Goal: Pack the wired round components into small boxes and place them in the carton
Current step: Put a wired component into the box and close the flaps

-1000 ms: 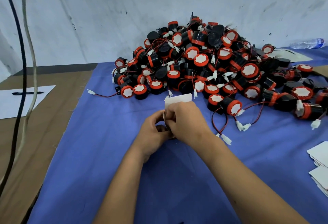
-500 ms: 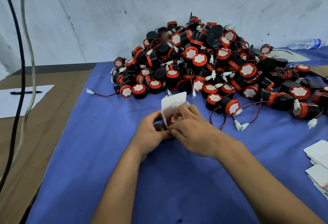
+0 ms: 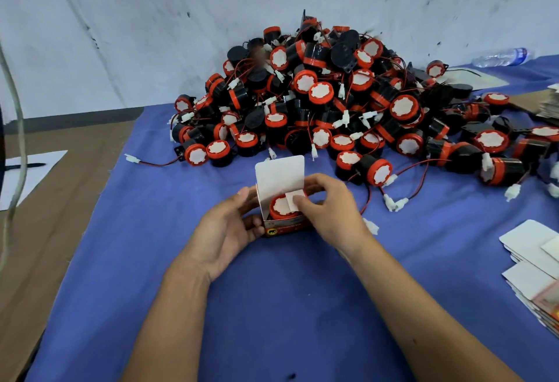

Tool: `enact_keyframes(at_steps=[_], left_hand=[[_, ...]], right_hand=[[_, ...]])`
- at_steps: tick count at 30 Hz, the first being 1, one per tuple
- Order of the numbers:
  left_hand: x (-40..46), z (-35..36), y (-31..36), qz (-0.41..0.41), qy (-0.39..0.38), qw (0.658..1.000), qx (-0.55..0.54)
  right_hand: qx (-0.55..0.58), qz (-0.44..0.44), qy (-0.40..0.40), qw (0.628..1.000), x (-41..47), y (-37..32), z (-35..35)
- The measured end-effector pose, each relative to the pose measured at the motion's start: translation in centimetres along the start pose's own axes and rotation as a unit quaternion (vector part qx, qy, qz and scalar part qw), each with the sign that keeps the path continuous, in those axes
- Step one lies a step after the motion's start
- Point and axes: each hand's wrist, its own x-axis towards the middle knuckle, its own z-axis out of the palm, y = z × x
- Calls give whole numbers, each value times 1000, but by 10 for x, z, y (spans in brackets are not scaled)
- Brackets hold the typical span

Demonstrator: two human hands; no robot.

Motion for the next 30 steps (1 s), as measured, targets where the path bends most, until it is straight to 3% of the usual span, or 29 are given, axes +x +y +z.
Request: enact_keyframes(at_steps=[3,5,10,13,17,19,22,30], left_hand=[[4,11,-8,30,107,989,102],[5,17,-13,81,130,972,179],[6,20,-15,158,170,944,234],[1,18,-13,134,133,962,196],[-3,-6,-1,34,-18,997,70],[-6,-11,-1,48,-47,991,114],[-5,-9,-7,120,-30,953,276],[-5,-3,-4,154,-12,934,323]], right_hand=[[62,-28,-57,996,-3,-1,1],[89,-60,-104,989,-8,0,0],[48,-88,-184,978,-16,-1,-13],[78,-91,-134,984,-19,-6,-7],[3,-108,-80,991,-17,0,-3],[-21,-129,-82,988,-16,3,-4],[-50,-161,-96,981,-14,4,-3],[-153,-215,-103,959,-9,8,-2]])
